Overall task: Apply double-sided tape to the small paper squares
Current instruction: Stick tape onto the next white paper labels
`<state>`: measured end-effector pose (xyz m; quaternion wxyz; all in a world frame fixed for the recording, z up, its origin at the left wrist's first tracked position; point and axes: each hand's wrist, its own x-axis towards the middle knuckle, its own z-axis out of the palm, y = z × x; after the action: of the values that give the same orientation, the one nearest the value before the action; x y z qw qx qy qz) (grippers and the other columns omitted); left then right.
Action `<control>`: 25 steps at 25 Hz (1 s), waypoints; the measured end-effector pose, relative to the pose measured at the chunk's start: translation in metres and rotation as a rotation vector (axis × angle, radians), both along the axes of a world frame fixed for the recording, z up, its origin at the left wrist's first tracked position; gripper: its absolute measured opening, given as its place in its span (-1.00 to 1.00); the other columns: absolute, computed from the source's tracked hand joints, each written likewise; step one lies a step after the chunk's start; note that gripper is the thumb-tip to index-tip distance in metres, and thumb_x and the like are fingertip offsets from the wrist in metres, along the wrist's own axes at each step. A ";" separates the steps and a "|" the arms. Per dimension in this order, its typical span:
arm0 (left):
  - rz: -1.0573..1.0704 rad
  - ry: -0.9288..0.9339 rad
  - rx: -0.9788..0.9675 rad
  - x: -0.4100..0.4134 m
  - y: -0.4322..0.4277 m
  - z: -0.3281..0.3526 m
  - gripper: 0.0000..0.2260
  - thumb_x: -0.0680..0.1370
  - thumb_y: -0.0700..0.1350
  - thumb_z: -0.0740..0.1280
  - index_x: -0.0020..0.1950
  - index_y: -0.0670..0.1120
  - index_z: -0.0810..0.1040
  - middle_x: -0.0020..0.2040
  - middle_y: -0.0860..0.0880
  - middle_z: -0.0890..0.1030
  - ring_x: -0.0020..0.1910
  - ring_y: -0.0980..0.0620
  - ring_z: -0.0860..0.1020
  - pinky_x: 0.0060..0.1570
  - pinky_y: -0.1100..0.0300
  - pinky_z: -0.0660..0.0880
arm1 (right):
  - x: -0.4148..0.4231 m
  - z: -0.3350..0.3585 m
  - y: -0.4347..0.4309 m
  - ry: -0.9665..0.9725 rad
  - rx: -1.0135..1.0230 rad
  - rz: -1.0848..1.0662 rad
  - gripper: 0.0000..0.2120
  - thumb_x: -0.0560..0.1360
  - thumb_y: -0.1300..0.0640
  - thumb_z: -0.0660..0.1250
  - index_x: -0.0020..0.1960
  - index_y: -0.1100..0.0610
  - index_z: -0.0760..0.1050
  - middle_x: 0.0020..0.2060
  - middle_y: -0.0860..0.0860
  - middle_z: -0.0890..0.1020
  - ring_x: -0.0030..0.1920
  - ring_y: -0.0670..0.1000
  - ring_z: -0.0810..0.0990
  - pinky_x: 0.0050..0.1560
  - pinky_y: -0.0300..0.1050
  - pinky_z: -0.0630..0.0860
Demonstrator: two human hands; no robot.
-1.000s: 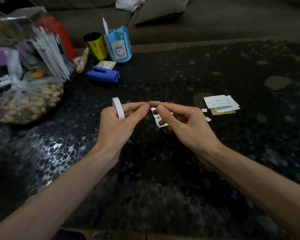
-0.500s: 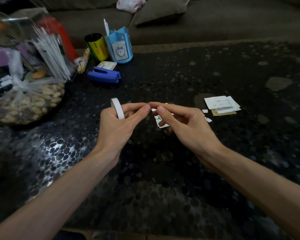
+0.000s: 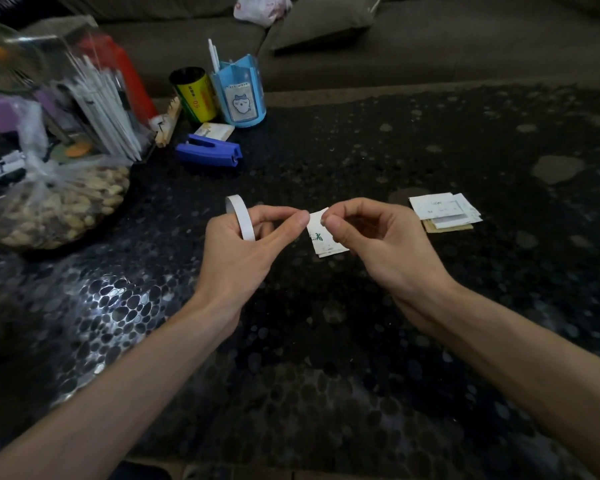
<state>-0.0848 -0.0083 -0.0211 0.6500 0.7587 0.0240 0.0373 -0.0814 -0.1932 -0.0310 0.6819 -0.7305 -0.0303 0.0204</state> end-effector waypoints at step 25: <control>-0.068 -0.068 0.052 -0.002 -0.001 0.005 -0.85 0.47 0.02 0.53 0.00 0.04 0.77 -0.18 -0.33 0.63 -0.15 -0.42 0.54 0.01 -0.28 0.57 | -0.003 0.006 0.001 0.018 0.054 -0.040 -0.93 0.54 0.22 0.51 0.01 0.16 0.75 -0.08 -0.02 0.79 -0.09 -0.16 0.72 0.01 -0.32 0.59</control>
<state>-0.0873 -0.0094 -0.0163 0.6315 0.7739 -0.0248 0.0418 -0.0847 -0.1920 -0.0254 0.7019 -0.7121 -0.0100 0.0123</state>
